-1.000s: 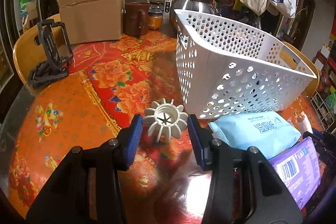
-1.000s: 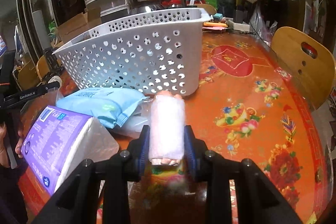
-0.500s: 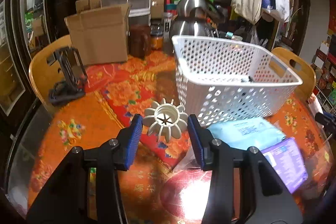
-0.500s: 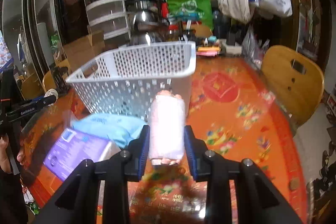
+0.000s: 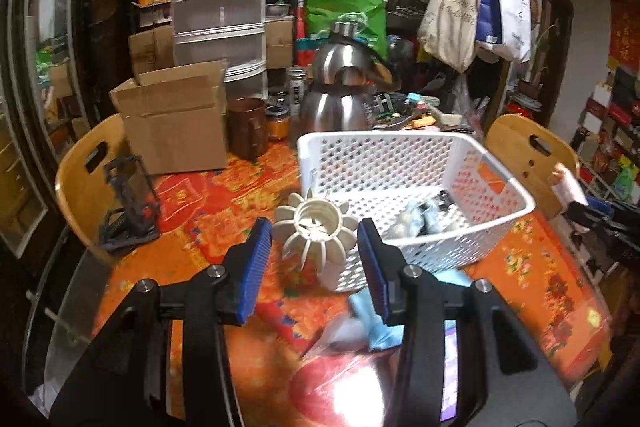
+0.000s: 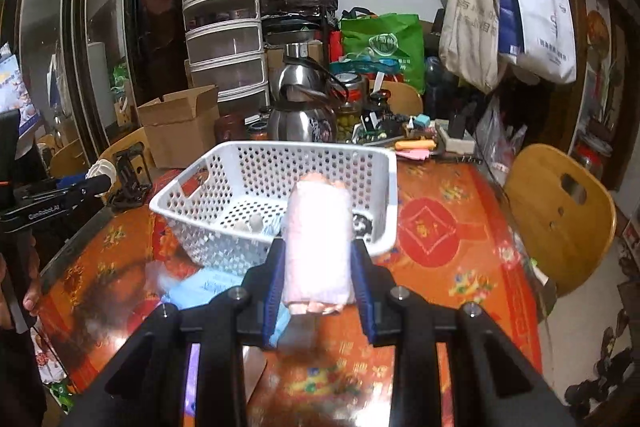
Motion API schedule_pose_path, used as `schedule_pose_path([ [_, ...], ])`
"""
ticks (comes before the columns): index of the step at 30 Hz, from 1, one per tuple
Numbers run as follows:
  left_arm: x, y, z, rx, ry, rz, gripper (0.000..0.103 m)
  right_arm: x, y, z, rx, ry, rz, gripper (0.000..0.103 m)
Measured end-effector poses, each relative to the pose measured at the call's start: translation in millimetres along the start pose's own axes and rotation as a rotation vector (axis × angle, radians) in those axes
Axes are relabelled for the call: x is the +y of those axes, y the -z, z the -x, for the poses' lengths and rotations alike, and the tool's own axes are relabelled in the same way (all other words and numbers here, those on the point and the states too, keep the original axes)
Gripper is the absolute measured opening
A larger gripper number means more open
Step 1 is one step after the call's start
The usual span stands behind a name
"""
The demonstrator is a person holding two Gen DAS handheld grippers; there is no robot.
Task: Organize soft objects
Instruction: 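Carry the pink roll and white ribbed piece into the basket and open both tools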
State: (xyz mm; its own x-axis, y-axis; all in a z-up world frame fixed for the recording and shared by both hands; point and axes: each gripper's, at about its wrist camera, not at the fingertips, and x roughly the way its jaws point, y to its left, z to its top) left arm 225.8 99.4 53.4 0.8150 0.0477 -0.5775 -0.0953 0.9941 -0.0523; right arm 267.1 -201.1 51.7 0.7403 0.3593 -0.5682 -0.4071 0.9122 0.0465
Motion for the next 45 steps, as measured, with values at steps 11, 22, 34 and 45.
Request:
schedule_pose_path([
  [11, -45.7, -69.1, -59.8, 0.083, 0.032, -0.050, 0.042, 3.0, -61.5, -57.1, 0.055, 0.043, 0.016, 0.031],
  [22, -60.0, -71.1, -145.7, 0.232, 0.017, -0.038, 0.042, -8.9, -69.3, -133.6, 0.177, 0.075, -0.003, 0.031],
  [34, -51.5, -58.9, -180.8, 0.269, -0.002, -0.057, 0.067, -11.5, -53.2, -163.8, 0.210, 0.082, -0.001, 0.035],
  [45, -44.5, -58.6, -164.5, 0.209, -0.009, -0.043, 0.094, -9.9, -52.7, -150.9, 0.171, 0.079, 0.002, 0.076],
])
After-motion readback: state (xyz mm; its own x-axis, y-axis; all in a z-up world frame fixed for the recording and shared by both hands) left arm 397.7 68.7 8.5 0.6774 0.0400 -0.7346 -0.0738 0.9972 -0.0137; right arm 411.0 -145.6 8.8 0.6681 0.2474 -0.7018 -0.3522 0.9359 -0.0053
